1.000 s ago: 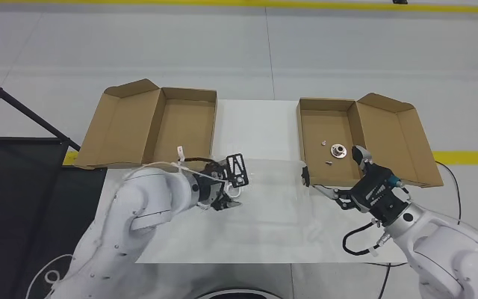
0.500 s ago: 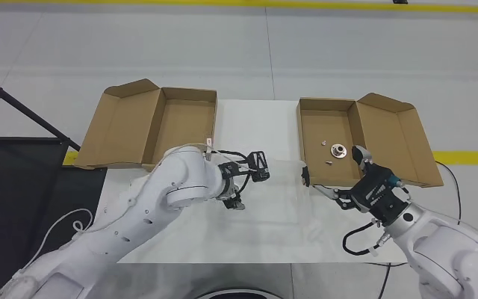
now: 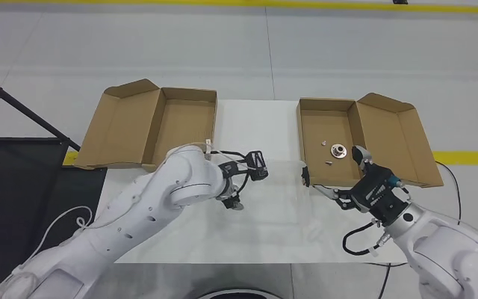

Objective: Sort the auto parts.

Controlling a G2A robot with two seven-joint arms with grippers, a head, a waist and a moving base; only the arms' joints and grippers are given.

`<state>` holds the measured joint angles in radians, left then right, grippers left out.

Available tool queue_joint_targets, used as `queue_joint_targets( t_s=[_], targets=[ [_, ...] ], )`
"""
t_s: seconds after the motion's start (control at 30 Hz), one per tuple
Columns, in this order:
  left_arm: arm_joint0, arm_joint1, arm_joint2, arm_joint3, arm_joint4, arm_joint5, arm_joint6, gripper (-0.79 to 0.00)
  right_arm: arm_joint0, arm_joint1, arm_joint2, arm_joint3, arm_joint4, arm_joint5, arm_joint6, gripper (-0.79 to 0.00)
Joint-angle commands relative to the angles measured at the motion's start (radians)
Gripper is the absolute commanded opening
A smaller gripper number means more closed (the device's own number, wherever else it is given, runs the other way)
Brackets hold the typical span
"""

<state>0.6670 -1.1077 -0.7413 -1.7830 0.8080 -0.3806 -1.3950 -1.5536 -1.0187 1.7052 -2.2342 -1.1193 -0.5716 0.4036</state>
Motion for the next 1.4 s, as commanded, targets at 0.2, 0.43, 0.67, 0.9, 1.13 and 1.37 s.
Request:
queue_joint_targets(
  t_s=[0.2,0.43,0.67,0.9,1.13,1.37],
  targets=[
    [-0.039,-0.012,0.019,0.054,-0.036,0.016,-0.034,-0.416,0.0,0.0,0.0,0.0,0.0,0.0,0.0,0.0],
    [-0.068,-0.028,0.051,0.093,-0.052,0.015,-0.016,-0.4,0.0,0.0,0.0,0.0,0.0,0.0,0.0,0.0],
    [-0.076,-0.039,0.079,0.164,-0.019,0.007,0.03,-0.348,0.0,0.0,0.0,0.0,0.0,0.0,0.0,0.0],
    [-0.099,-0.066,0.138,0.247,-0.002,-0.005,0.073,-0.191,0.0,0.0,0.0,0.0,0.0,0.0,0.0,0.0],
    [-0.13,-0.099,0.189,0.333,-0.024,-0.01,0.085,-0.145,0.0,0.0,0.0,0.0,0.0,0.0,0.0,0.0],
    [-0.151,-0.124,0.217,0.398,-0.016,0.0,0.108,-0.191,0.0,0.0,0.0,0.0,0.0,0.0,0.0,0.0]
  ],
)
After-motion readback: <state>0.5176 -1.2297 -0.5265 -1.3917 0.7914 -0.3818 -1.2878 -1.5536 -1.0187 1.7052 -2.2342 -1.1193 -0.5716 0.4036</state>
